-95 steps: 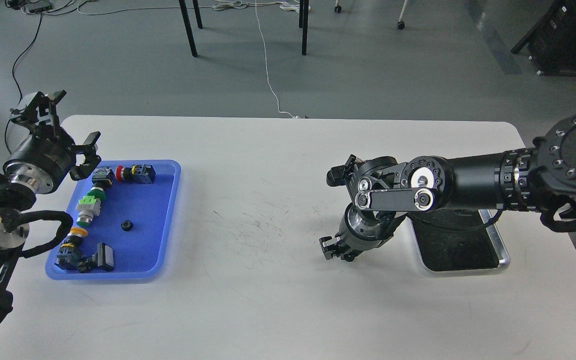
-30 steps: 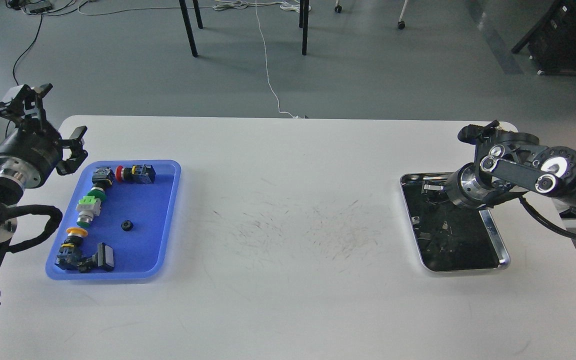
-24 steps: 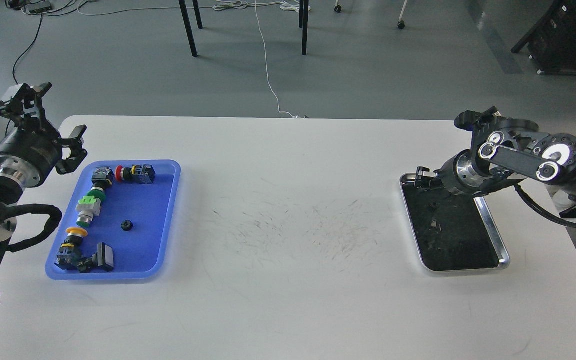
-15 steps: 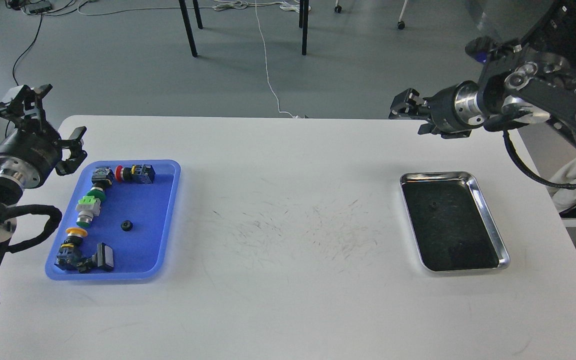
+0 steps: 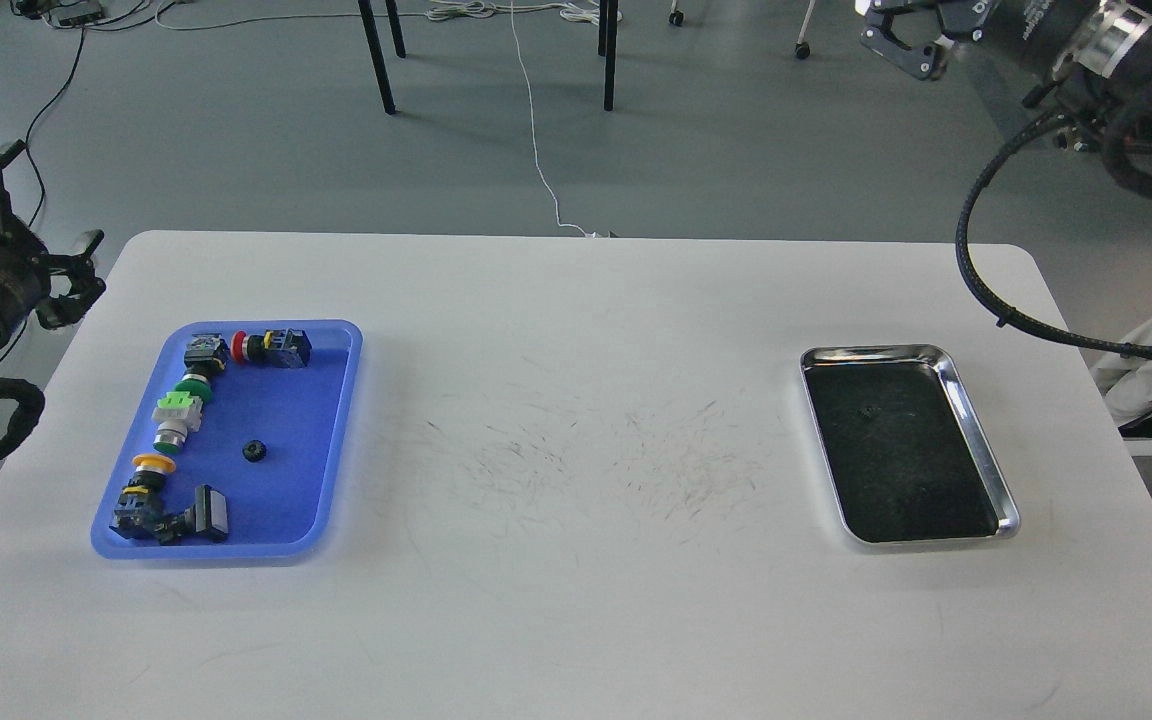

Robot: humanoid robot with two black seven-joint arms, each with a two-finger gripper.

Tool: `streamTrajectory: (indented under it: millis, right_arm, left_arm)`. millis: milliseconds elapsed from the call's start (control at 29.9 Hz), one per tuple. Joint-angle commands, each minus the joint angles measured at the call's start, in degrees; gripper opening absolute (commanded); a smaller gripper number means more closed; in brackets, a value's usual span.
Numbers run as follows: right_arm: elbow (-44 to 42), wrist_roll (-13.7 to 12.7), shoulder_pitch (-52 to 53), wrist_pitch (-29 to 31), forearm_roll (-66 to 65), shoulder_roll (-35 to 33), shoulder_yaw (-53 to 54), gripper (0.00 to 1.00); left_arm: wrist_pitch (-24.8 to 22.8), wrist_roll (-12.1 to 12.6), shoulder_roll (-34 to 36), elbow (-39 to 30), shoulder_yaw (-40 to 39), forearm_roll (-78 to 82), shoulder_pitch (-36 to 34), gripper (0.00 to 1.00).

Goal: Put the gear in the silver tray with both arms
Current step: 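Lift the right gripper away from the silver tray, then reach the left gripper into the blue tray and grasp another black gear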

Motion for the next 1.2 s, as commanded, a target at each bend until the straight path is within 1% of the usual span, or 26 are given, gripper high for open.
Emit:
streamTrajectory:
  millis: [0, 67, 134, 201, 301, 401, 468, 602, 702, 869, 1003, 1170]
  right_arm:
    - [0.92, 0.32, -11.40, 0.44, 2.87, 3.15, 8.59, 0.94]
    - [1.18, 0.32, -16.77, 1.20, 2.87, 5.52, 10.88, 0.94]
    - [1.18, 0.59, -20.47, 1.20, 3.13, 7.19, 11.76, 0.95]
    - [1.18, 1.37, -23.02, 1.20, 3.22, 7.99, 12.73, 0.96]
    - [0.22, 2.87, -24.97, 1.20, 3.05, 8.52, 12.21, 0.96]
    - [-0.92, 2.87, -26.80, 1.20, 2.70, 8.61, 10.54, 0.97]
    - [-0.84, 2.96, -27.78, 1.20, 2.70, 8.52, 8.44, 0.97]
    - [-0.75, 3.05, -28.31, 1.20, 2.70, 8.61, 7.28, 0.97]
    - [-0.40, 3.05, -28.31, 1.20, 2.70, 8.61, 7.19, 0.97]
    - [-0.40, 3.05, -28.31, 1.20, 2.70, 8.52, 7.28, 0.97]
    - [0.48, 3.05, -28.40, 1.20, 2.70, 8.17, 7.19, 0.97]
    - [0.48, 3.05, -28.40, 1.20, 2.69, 8.17, 7.19, 0.97]
  left_arm:
    - [-3.98, 0.18, 4.32, -1.30, 0.68, 0.44, 0.06, 0.98]
    - [-6.87, 0.18, 5.90, -2.36, 1.81, 0.61, 1.46, 0.98]
    - [-10.39, -0.08, 7.83, -2.54, 4.79, 2.80, 4.96, 0.98]
    - [-13.12, -0.26, 10.38, -3.85, 5.51, 7.62, 7.08, 0.98]
    - [-16.37, -0.79, 12.50, -4.91, 5.77, 15.18, 7.18, 0.98]
    - [-19.80, -0.61, 13.64, -7.80, 6.39, 21.86, 7.35, 0.98]
    - [-21.82, -0.52, 13.82, -8.51, 7.44, 28.61, 7.71, 0.98]
    - [-21.83, -0.87, 12.77, -9.04, 13.49, 48.47, 7.62, 0.98]
    - [-21.13, -0.87, 11.10, -10.97, 16.32, 59.03, 7.01, 0.98]
    - [-20.69, -0.87, 10.57, -11.50, 18.07, 69.77, 6.31, 0.97]
    - [-20.08, -0.79, 9.34, -11.41, 24.04, 76.28, 3.06, 0.96]
    - [-14.72, -0.87, 9.34, -10.80, 33.44, 81.38, -0.55, 0.95]
